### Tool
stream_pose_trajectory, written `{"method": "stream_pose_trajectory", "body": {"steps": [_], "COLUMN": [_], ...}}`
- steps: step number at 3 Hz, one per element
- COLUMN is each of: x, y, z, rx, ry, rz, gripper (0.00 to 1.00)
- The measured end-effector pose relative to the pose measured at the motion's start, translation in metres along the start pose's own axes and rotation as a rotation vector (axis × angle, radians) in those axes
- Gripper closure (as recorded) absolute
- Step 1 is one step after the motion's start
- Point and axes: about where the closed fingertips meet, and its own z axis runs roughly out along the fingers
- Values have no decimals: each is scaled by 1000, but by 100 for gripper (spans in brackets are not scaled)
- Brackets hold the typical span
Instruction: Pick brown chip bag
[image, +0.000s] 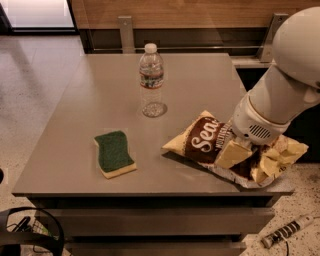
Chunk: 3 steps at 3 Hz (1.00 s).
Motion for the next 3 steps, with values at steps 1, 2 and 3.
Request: {"method": "stream_pose_trajectory", "body": {"steps": [1,2,3], "x": [0,-2,-10], "y": [-4,-16,-23], "z": [-24,-77,-122], "rx": [36,118,179], "ry": [-60,-167,-269], "rz": [-15,-49,-100], "gripper": [100,100,100]}}
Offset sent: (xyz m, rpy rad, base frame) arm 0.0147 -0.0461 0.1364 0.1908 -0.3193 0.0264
